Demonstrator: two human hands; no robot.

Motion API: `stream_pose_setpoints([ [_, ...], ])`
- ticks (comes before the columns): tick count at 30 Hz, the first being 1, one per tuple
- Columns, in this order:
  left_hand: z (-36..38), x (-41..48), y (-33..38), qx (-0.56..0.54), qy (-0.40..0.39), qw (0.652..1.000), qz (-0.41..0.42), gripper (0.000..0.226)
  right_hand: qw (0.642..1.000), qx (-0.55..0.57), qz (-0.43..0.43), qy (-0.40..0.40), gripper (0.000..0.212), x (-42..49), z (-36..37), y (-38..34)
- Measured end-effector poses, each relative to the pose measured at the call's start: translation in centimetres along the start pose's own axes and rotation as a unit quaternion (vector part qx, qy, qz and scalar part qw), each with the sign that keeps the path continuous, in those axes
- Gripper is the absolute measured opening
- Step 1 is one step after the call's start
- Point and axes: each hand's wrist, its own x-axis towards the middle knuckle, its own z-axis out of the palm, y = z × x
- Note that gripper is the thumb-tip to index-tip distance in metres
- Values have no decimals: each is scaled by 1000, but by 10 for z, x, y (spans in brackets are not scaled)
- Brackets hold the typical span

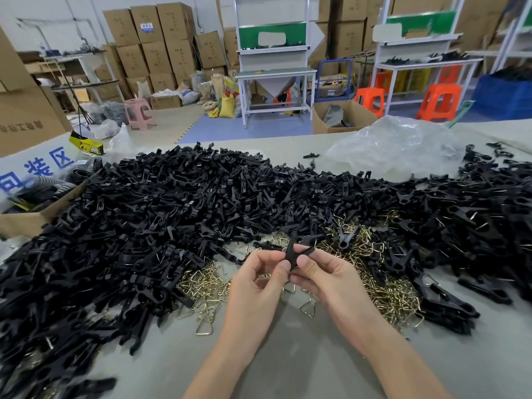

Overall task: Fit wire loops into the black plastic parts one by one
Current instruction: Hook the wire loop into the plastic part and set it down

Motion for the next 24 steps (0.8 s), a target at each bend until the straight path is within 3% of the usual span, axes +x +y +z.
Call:
stream_pose_setpoints([
  [7,0,-1,-3,125,0,991,53,23,1000,-25,-16,-1,23,-2,0,-1],
  [11,-1,-1,-4,114,10,992,55,24,999,-44,-22,-11,27,-2,0,0],
  [16,-3,-1,-4,97,-30,994,40,33,993,-108,-44,-30,23,-5,1,1],
  [18,-8,1,-6,149,-25,987,54,37,992,-115,-57,-7,23,-5,1,1],
  [21,-22,8,-10,329,-12,938,109,23,993,-94,-66,42,28,-1,0,3],
  [24,-36,10,-17,476,-48,872,105,45,992,-82,-68,65,16,1,-1,2],
])
